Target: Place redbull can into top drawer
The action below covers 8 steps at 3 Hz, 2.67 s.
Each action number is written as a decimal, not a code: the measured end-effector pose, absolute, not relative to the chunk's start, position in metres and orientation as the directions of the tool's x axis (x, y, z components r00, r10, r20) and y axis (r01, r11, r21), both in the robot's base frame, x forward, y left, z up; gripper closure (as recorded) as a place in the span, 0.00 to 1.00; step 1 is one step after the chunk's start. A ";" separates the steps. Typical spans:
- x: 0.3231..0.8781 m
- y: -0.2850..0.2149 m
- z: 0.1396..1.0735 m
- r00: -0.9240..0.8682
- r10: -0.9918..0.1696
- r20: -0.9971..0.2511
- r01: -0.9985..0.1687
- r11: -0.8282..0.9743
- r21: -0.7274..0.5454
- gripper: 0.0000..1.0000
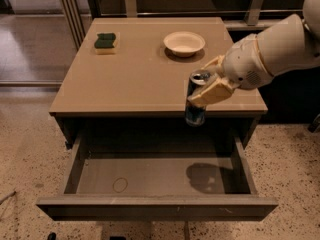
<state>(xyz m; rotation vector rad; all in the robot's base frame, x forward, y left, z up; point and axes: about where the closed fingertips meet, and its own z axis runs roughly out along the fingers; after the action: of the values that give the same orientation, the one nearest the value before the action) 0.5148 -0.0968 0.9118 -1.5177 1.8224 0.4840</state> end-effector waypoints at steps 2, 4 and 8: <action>0.486 -0.088 0.804 -0.039 -0.662 -0.749 -0.978 0.180 -0.109 1.00; 0.480 -0.084 0.748 0.004 -0.655 -0.756 -0.986 0.121 -0.111 1.00; 0.479 -0.091 0.677 0.026 -0.699 -0.715 -0.992 0.070 -0.104 1.00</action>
Offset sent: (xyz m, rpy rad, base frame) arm -0.0428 0.0092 -0.1698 0.0734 0.0488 0.1065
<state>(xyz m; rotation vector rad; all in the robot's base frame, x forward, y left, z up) 0.4786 -0.0907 0.6768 -1.6885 1.7331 0.6070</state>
